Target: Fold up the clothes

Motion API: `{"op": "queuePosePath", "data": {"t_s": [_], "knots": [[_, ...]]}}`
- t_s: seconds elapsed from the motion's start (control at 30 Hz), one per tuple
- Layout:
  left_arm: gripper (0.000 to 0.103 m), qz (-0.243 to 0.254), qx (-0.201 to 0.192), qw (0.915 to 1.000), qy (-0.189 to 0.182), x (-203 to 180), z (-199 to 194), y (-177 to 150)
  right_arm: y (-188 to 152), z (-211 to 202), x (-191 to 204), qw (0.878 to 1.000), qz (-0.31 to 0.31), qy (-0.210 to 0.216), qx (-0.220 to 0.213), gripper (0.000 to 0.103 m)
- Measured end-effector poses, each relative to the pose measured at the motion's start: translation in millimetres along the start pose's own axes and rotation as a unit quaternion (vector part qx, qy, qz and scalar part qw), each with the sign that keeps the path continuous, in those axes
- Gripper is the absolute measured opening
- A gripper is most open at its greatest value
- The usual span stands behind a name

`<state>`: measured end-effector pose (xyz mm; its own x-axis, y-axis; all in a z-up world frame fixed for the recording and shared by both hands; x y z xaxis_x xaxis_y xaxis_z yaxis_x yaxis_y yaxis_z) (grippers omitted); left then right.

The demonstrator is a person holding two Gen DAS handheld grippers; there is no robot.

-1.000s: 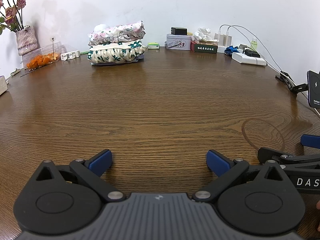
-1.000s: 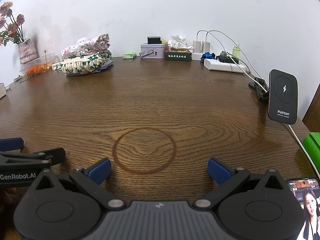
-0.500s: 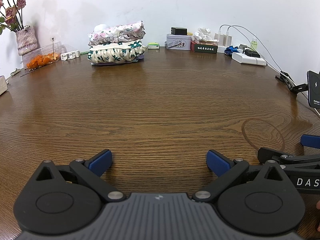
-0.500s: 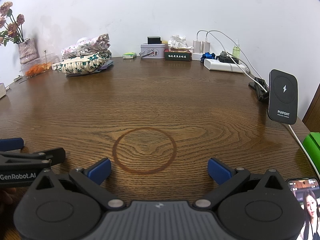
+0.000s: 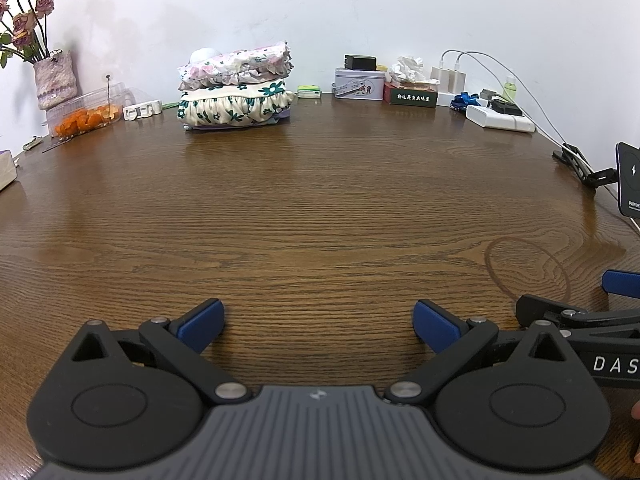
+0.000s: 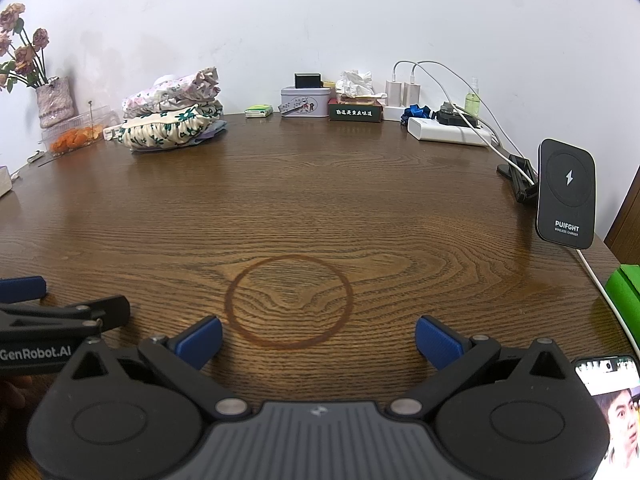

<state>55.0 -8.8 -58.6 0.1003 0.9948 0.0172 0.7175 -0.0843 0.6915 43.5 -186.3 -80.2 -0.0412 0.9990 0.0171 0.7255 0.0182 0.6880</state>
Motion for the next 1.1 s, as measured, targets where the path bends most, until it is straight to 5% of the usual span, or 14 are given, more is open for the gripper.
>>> {"op": "queuePosePath", "data": {"t_s": [1.1], "knots": [[0.102,-0.001,0.000,1.0000,0.002,1.7,0.1,0.0,-0.1,-0.7,1.8,1.000,-0.007,0.007,0.001,0.103]]}}
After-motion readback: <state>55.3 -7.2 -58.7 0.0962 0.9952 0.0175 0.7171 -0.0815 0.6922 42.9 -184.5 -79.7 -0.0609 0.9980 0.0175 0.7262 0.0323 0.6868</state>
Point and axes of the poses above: each gripper's, at about its wrist camera, not at the fingertips, and z roughly the way its jaws point, x to its left, y to its top, the point moved 9 cm from there along z, roughly the way its jaws point, and after that the axes turned 8 degrees about x, right-handed, at the moved point
